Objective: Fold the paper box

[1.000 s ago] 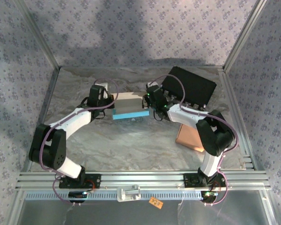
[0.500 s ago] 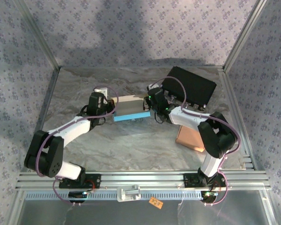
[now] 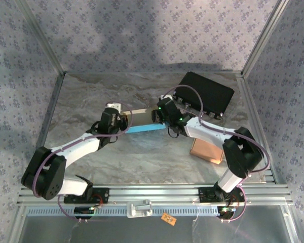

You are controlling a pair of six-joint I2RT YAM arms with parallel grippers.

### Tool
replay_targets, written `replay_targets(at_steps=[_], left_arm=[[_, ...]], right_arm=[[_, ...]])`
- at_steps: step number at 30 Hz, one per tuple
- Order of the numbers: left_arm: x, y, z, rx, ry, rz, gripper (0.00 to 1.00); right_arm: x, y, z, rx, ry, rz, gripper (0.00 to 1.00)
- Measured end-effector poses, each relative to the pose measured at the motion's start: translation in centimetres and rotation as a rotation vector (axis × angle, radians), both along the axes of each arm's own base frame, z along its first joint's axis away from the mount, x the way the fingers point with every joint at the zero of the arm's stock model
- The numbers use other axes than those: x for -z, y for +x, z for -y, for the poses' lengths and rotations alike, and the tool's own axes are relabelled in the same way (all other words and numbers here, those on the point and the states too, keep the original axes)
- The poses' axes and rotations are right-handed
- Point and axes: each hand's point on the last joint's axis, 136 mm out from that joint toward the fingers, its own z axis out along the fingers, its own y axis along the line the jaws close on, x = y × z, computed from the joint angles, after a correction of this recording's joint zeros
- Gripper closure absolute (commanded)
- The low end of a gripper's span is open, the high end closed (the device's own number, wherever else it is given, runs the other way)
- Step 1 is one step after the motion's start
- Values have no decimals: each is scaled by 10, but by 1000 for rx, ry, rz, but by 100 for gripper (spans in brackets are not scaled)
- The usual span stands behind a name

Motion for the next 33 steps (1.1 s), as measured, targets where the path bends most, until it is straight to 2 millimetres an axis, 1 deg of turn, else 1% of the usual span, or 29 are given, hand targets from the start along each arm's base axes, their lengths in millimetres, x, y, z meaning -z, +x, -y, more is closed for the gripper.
replay_targets(at_steps=[3,7,10,13,15,17,20,22,28,33], left_arm=[[0,-1,2,-5,11,5,97],[0,-2,1,-18,25,10,98],[0,-2,1,-25,35,15,98],[0,-3,2,-28,44,21,98],[0,-4,4,-27,49,24,98],[-1,-5,5,-27,55,27,98],[-1,-7,5,-35,63,29,98],[-1,-8,4,-46,69,27,98],[-1,-10,1,-69,81,25,98],[-1,-12,2,-73,92,27,98]], right_arm=[[-21,-11,8,64,66,-50,37],[-49,-33,20,168,214,-130,36],[-62,-50,25,248,356,-200,36],[-72,-58,25,336,491,-260,36],[-73,-59,20,401,571,-309,38],[-74,-55,12,480,656,-373,38],[-79,-42,-7,593,778,-453,38],[-78,-35,-20,660,837,-508,38],[-57,-22,-43,798,895,-627,39],[-46,-14,-52,846,889,-658,39]])
